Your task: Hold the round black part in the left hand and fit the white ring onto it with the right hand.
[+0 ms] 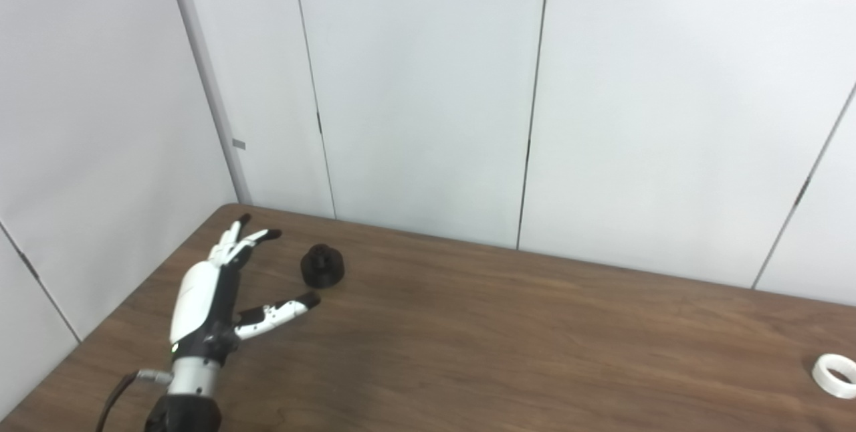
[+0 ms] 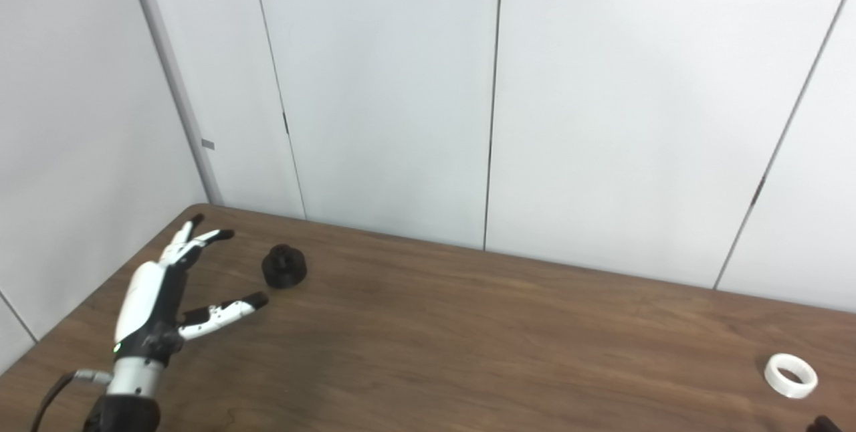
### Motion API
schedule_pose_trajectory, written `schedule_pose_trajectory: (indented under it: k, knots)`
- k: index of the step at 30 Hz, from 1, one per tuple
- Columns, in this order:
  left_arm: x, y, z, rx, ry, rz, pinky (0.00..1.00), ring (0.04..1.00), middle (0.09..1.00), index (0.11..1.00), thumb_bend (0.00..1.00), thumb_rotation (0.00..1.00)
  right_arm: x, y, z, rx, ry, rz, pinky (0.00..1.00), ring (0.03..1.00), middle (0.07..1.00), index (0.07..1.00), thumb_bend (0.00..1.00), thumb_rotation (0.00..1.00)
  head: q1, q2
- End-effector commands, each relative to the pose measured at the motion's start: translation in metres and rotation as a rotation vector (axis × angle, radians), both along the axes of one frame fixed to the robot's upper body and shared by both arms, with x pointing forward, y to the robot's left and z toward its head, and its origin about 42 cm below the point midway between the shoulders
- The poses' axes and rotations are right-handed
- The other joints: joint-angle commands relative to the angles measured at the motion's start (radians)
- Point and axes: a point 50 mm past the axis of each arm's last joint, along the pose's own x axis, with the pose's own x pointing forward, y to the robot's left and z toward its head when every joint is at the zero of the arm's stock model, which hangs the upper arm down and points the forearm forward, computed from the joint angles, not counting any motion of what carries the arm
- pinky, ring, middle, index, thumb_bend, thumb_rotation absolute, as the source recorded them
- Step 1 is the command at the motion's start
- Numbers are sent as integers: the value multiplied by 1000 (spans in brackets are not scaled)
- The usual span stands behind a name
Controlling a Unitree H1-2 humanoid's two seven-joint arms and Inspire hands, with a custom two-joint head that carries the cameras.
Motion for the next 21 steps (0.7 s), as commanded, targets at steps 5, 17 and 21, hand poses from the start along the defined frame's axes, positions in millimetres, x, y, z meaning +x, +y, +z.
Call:
schedule_pose_trajectory:
  k: [5,17,21]
  knots:
    - [32,4,24,20,52,-15,1000,1000,1000,902,1000,529,-2,-5,-4,9,-11,-11,870,942,944,898,328,834,8,-8]
    - [86,27,36,128,157,86,1000,1000,1000,771,1000,503,-5,-12,-6,8,-2,-20,913,963,957,907,360,812,29,-16]
    - [91,31,42,158,161,120,1000,1000,1000,766,1000,487,-6,-14,-6,-8,1,-29,931,974,963,913,350,832,40,-17]
